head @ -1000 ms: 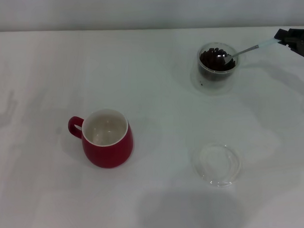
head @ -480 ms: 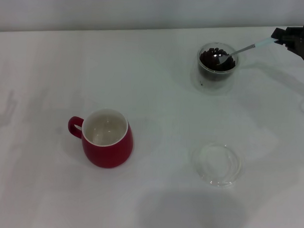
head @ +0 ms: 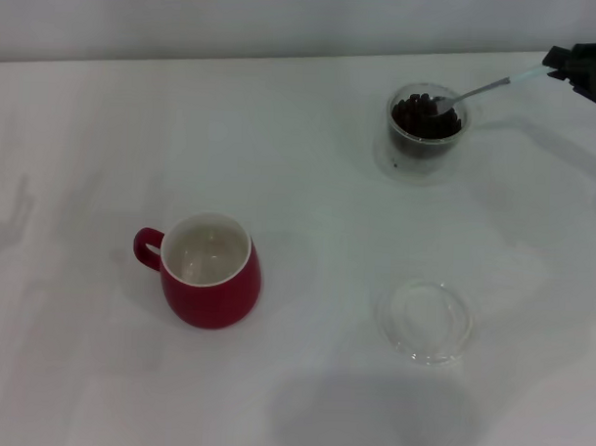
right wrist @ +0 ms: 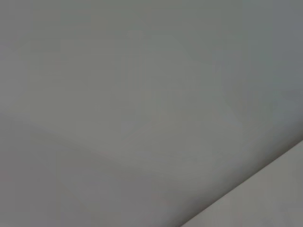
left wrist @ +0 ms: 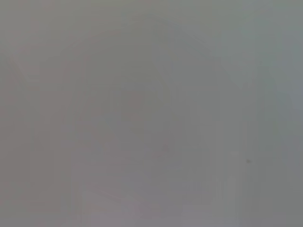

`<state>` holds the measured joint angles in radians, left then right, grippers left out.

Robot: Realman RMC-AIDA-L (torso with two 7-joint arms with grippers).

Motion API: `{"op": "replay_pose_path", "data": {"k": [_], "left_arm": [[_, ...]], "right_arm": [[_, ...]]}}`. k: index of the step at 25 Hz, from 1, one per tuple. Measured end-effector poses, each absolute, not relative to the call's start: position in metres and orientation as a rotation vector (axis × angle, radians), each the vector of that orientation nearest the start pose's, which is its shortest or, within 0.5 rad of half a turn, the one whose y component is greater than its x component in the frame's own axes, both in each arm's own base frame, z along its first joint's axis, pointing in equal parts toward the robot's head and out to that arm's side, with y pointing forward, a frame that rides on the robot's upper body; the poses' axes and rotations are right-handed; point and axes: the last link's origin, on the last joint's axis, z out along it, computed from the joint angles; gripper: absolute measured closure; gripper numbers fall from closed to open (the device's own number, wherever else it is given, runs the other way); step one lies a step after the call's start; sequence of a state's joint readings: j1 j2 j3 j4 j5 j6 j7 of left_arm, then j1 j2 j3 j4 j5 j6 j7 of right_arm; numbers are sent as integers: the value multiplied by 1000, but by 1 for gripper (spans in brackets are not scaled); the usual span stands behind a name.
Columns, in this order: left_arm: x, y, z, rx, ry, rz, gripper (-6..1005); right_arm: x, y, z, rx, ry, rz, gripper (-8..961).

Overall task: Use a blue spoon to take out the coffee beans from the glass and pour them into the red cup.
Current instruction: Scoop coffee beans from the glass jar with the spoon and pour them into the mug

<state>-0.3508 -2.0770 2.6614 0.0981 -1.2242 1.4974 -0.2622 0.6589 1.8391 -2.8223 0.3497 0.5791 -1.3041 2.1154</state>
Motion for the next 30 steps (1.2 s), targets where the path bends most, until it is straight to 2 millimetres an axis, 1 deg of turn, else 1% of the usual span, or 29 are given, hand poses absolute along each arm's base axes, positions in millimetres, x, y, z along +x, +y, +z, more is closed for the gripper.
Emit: {"op": "replay_pose_path", "data": {"k": [4,11,24,30], "left_arm": [[-334,285,13,-1473,-466,-900,228],[-336,285,13,-1475,-463,-893,229],[-335,288,14,-1468,-467,-892,227],[-335,289,14,-1467,-468,-893,227]], "right_arm": [[358,375,107,-1615,1806,1042,803],[355,373,111,-1631,1818,1069,803],[342,364,110,-1716,1869,1146,803],[335,359,103,-1762,1894,1170,802]]}}
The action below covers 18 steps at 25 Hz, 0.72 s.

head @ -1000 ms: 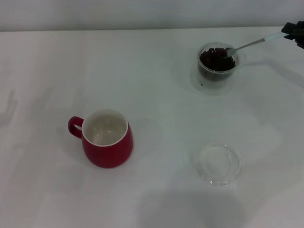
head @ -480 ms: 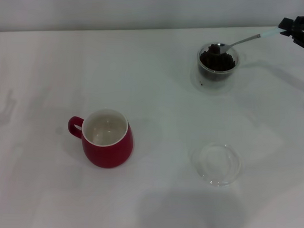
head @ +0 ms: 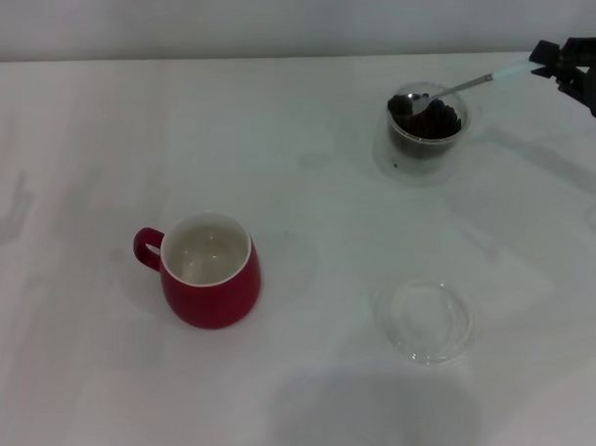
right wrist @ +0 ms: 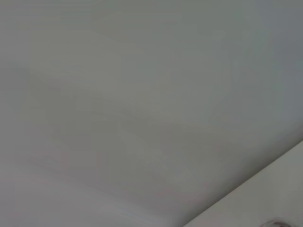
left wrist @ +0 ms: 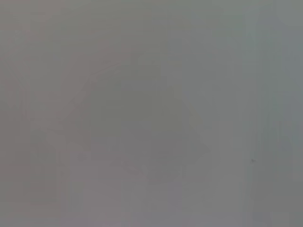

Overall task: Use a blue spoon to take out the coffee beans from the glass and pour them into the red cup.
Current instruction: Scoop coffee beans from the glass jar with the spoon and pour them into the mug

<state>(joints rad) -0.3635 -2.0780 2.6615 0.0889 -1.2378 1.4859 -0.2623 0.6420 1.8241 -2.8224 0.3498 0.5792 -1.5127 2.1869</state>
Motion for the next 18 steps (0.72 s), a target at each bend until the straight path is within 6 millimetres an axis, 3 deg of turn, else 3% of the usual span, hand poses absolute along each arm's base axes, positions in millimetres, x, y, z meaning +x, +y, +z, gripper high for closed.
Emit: {"op": "replay_pose_path", "data": {"k": [18], "left_arm": [[-335,290,14,-1439,-484,-897,229]], "right_arm": [[317,339,69,-1932,1868,1240,802]]}}
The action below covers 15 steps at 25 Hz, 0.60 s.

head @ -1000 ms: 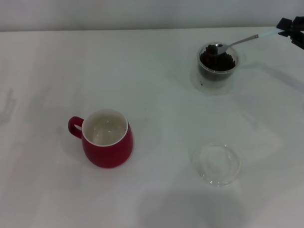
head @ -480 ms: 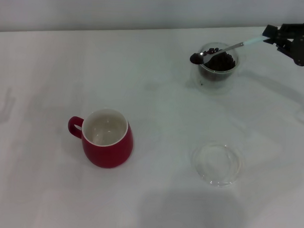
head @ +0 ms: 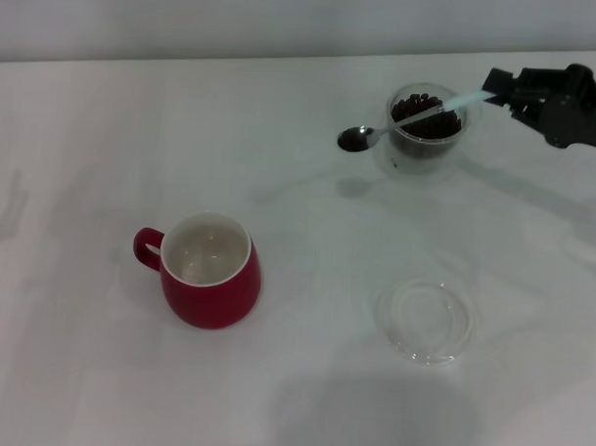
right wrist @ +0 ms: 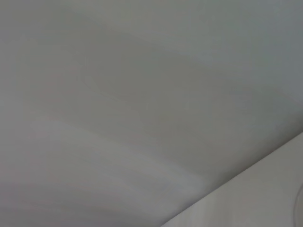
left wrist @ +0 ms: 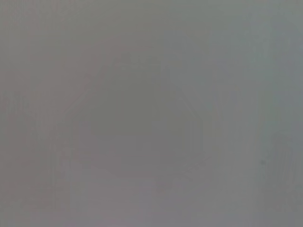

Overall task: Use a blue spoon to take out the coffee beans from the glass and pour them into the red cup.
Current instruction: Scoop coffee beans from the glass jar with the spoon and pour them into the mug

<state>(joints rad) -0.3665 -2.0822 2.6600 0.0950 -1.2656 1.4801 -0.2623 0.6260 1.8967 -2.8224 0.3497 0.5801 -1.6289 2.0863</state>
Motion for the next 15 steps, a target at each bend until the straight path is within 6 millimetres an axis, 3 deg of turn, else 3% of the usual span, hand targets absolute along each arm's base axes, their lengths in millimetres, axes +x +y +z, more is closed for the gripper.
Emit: {"op": "replay_pose_path", "data": {"k": [15], "left_arm": [[-337,289,11,-1443,-506,-884,227]], "right_arm": [[298,323,26,-2069,1862,1260,801]]}}
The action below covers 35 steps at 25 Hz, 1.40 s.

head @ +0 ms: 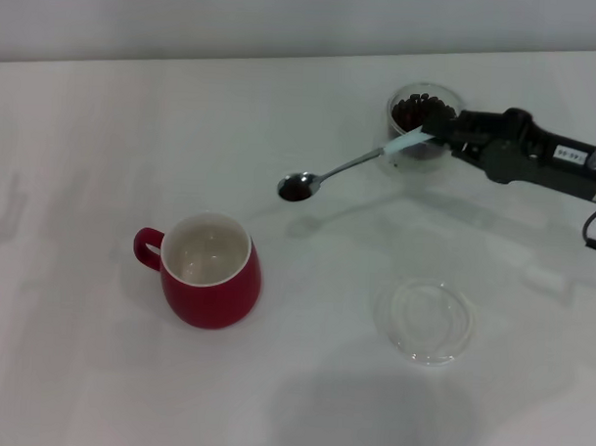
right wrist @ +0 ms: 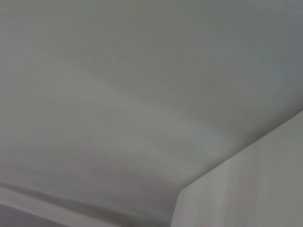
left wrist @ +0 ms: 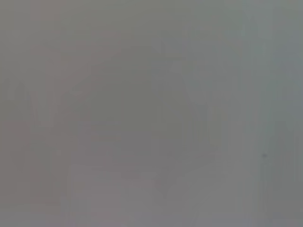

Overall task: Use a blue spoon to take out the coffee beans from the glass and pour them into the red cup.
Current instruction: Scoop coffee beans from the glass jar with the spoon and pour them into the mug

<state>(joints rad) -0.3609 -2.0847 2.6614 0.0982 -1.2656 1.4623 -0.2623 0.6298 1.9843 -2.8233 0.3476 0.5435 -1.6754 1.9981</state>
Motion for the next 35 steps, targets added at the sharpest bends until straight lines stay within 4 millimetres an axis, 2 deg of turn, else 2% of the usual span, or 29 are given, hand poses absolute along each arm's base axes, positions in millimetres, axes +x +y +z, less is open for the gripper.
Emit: {"op": "replay_pose_path", "data": {"k": [18,25,35], "left_arm": [[-335,293,12,-1448,-497,-888,228],[-333,296,14,-1452,-486,-891,227],[-330,301,15,-1456,-474,-898,227]], "right_arm": [[275,330,-22,-2166,1858,1201,800],[273,332,-29,-2186,1812,1190,800],[264,329,-35,-2281,1650,1218,800]]}}
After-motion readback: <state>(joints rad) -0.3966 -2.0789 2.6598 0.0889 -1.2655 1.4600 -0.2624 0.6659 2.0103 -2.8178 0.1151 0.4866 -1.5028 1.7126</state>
